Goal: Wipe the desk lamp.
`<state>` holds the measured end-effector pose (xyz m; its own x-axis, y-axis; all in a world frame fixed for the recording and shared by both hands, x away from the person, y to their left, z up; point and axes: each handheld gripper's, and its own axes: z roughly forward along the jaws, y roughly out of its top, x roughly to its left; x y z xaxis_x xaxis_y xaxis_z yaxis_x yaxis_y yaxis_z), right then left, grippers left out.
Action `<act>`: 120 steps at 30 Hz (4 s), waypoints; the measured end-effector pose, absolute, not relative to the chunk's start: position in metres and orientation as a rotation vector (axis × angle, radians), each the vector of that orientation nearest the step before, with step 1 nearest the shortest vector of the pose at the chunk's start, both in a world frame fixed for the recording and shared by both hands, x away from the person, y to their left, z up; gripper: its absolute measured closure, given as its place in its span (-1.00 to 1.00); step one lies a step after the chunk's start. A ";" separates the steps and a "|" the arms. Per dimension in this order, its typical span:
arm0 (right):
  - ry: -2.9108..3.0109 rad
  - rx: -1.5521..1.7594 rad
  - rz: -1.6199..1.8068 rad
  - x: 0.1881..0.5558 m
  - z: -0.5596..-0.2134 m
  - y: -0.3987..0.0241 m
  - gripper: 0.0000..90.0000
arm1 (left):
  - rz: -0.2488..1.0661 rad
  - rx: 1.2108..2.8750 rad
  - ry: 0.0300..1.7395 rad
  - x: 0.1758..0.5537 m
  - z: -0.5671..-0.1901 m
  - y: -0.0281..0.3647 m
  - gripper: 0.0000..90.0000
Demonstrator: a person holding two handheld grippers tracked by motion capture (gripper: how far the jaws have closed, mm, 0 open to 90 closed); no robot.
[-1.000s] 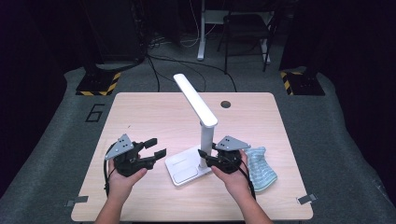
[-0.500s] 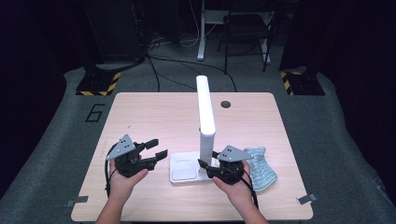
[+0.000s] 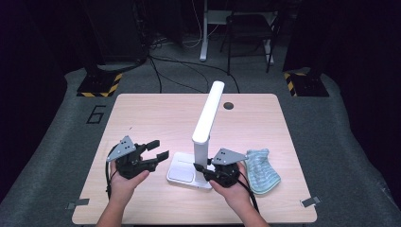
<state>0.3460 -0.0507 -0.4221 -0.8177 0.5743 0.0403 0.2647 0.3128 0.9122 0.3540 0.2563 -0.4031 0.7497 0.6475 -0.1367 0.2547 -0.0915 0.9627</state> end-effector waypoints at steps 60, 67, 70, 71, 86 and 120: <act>2.256 0.772 1.606 0.329 -0.445 -0.031 0.41 | 0.360 1.679 0.646 0.335 -0.382 0.245 -0.11; 2.269 0.780 1.557 0.324 -0.449 -0.046 0.36 | 0.325 1.737 0.624 0.333 -0.386 0.233 -0.13; 2.269 0.786 1.536 0.320 -0.453 -0.049 0.36 | 0.314 1.768 0.603 0.331 -0.389 0.224 -0.13; 2.277 0.782 1.533 0.319 -0.454 -0.051 0.36 | 0.313 1.777 0.601 0.330 -0.390 0.221 -0.13; 2.207 0.844 1.539 0.309 -0.456 -0.071 0.34 | 0.352 1.838 0.648 0.335 -0.407 0.190 -0.13; 2.082 1.020 1.500 0.292 -0.461 -0.116 0.31 | 0.272 1.828 0.573 0.364 -0.408 0.197 0.21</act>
<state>0.2920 -0.1164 -0.4608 -0.6654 0.7387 0.1073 0.3354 0.1674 0.9271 0.3644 0.1970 -0.4083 0.8543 0.5106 -0.0968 0.2483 -0.2374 0.9391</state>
